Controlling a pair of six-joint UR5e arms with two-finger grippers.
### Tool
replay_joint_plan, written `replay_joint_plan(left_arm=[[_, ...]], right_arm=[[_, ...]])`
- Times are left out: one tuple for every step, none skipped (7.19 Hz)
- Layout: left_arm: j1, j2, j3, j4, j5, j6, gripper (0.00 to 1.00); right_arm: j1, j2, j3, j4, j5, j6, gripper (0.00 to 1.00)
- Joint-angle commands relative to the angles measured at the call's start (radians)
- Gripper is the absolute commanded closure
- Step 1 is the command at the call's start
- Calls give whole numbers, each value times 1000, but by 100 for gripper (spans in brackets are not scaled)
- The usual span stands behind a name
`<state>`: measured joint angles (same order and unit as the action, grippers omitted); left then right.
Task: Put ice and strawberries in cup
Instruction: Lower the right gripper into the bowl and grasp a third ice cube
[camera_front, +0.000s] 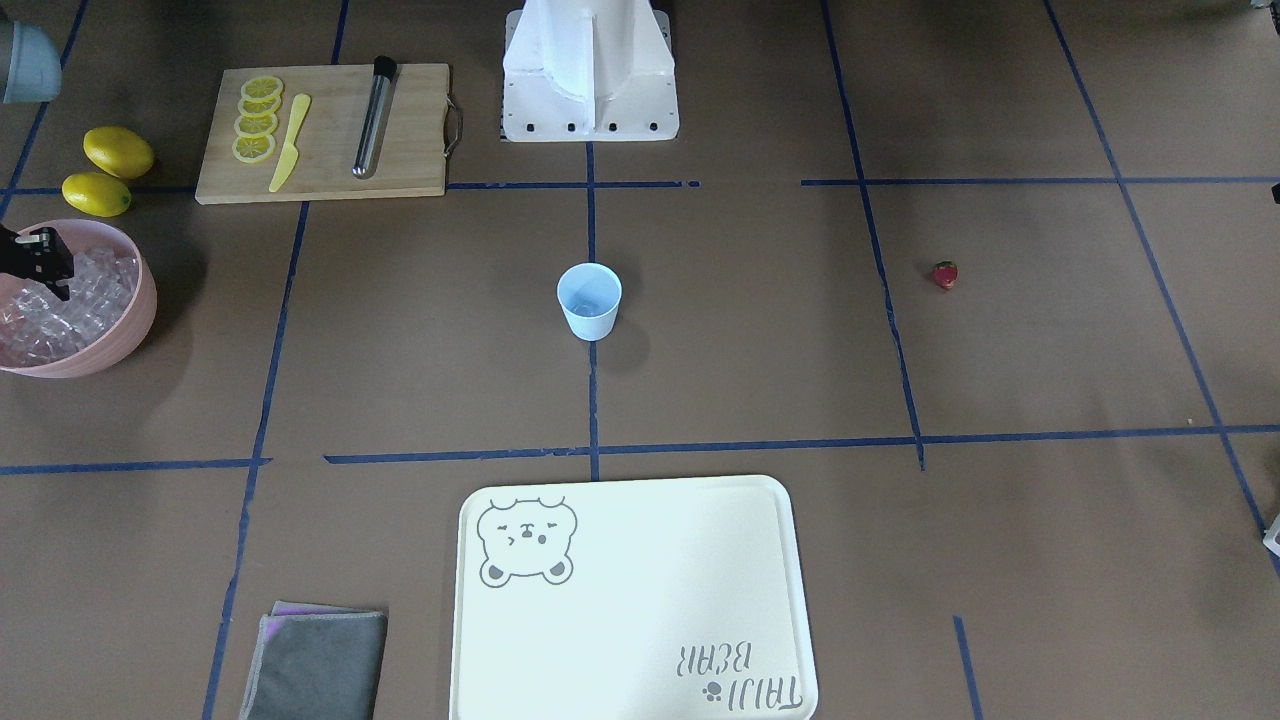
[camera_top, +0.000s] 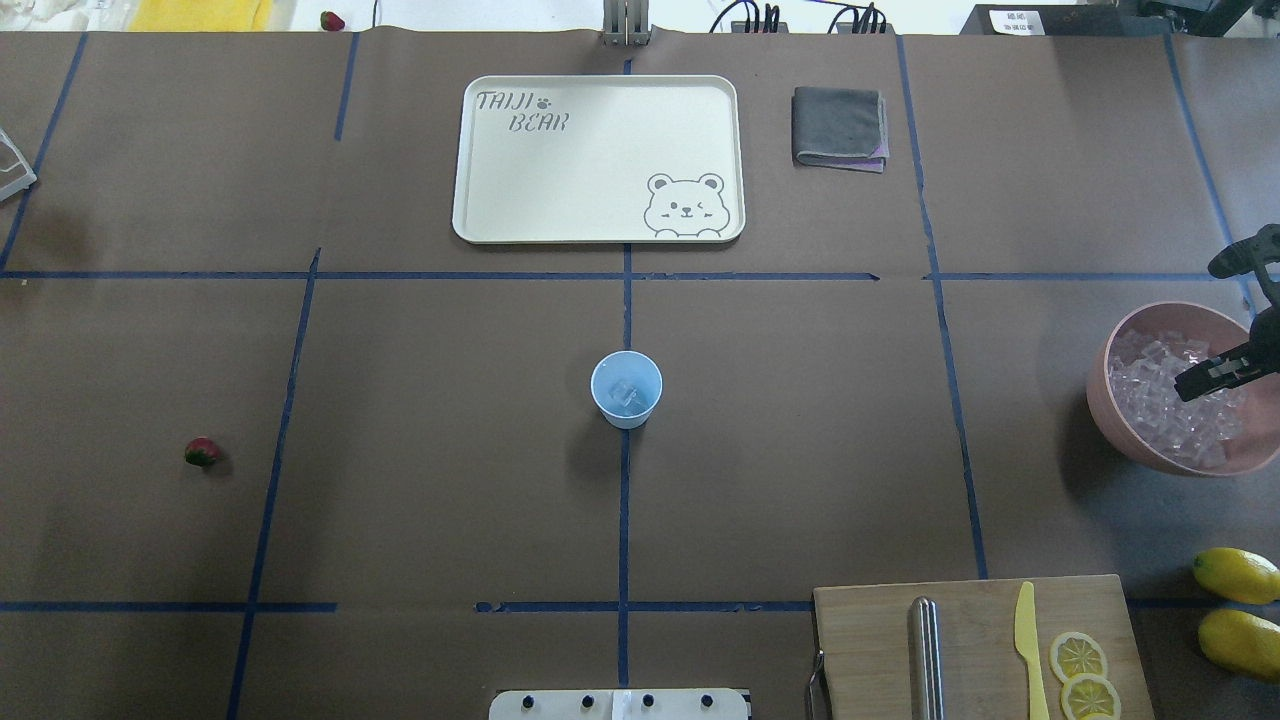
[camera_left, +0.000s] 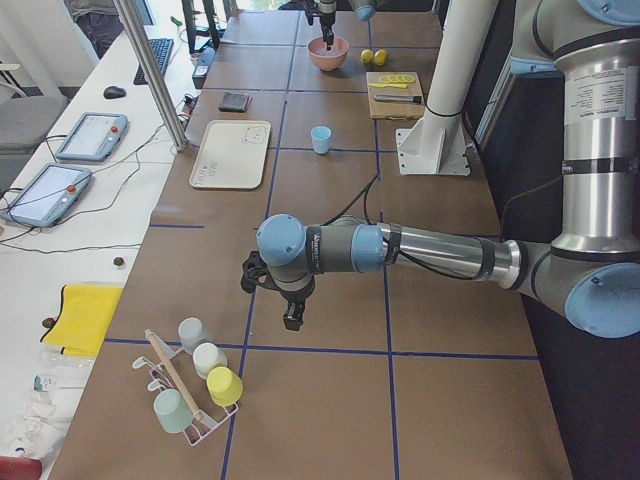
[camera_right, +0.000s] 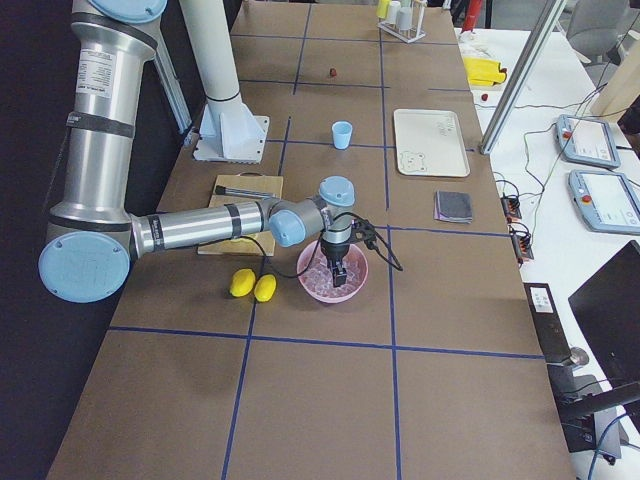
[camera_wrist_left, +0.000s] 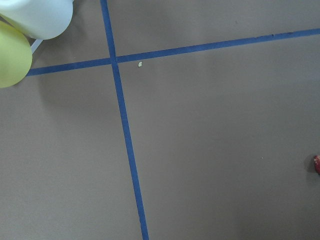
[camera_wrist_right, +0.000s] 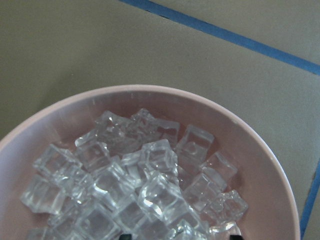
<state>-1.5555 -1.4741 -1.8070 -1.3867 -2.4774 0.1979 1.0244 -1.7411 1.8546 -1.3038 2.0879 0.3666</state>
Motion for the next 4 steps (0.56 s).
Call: replay_joint_plan(left_arm=[[0, 0, 0, 0, -2, 0, 0], [0, 0, 0, 0, 0, 0, 0], [0, 0, -2, 0, -2, 0, 0], [0, 0, -2, 0, 0, 0, 0]], right_arm=[[-1, 0, -2, -6, 0, 0, 50], [-1, -3, -2, -8, -3, -2, 66], [0, -3, -2, -8, -3, -3, 84], [0, -5, 0, -8, -3, -5, 90]])
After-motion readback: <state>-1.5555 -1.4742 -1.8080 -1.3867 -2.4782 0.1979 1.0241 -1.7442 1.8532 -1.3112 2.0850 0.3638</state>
